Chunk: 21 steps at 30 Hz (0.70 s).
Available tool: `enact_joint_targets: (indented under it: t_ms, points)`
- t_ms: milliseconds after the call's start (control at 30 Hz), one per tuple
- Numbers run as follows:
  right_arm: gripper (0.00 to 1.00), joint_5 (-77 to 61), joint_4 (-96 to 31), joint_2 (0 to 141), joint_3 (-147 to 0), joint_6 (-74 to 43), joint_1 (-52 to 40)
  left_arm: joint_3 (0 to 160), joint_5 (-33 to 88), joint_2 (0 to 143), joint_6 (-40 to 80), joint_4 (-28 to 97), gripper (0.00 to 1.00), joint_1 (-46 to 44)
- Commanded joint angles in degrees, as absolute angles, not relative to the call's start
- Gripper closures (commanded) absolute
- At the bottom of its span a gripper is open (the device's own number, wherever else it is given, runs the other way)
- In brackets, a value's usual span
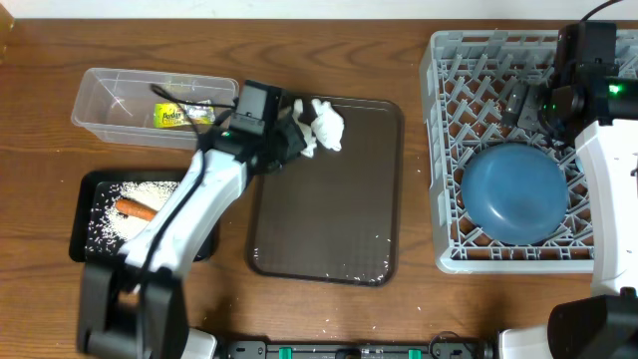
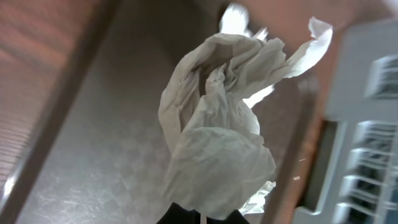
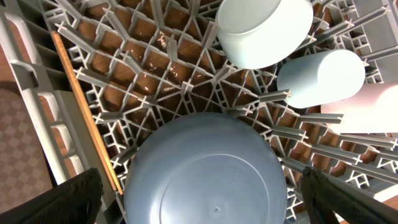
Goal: Sort waste into correct bins and load items into the dishwasher rack
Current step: 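Grasp the crumpled white tissue on the brown tray with the left gripper, then drop the tissue into the clear plastic bin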
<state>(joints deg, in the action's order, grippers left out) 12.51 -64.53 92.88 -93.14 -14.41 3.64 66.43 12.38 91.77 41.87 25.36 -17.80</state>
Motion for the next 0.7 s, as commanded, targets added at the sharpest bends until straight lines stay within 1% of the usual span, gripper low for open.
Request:
enact_joint_targets:
  t_ms: [0,100,333,467,500,533,567,600,633,667]
  points:
    - [0.01,13.45,-64.53,93.01,-92.95,-13.67,3.68,66.43,2.59,87.66,40.77,25.43,0.94,-17.76]
    - [0.01,13.45,-64.58,93.01,-92.95,-13.67,3.68,66.46,-5.98,86.65,40.82,24.64,0.94,-17.69]
    - [0.01,13.45,-64.53,93.01,-92.95,-13.67,3.68,66.43,-25.61,87.88,40.80,17.67,0.94,-14.85]
    - [0.01,13.45,-64.55,93.01,-92.95,-13.67,3.68,66.43,-29.69,89.32,40.80,13.87,0.94,-10.44]
    - [0.01,13.45,-64.55,93.01,-92.95,-13.67,3.68,66.43,-29.61,89.80,40.80,12.86,0.93,-9.15]
    - [0.01,13.45,-64.55,93.01,-92.95,-13.67,3.68,66.43,-29.58,90.52,40.82,11.73,0.90,-7.66]
    - [0.01,13.45,-64.55,93.01,-92.95,-13.67,3.68,66.43,-29.28,91.31,40.82,10.52,0.79,-6.26]
    - [0.01,13.45,-64.55,93.01,-92.95,-13.67,3.68,66.43,-28.71,91.90,40.84,9.67,0.60,-5.32]
    - [0.01,13.45,-64.55,93.01,-92.95,-13.67,3.68,66.43,-27.29,92.77,40.82,8.58,0.33,-4.12]
    - [0.01,13.45,-64.55,93.01,-92.95,-13.67,3.68,66.43,-25.78,93.47,40.82,7.84,0.17,-3.25]
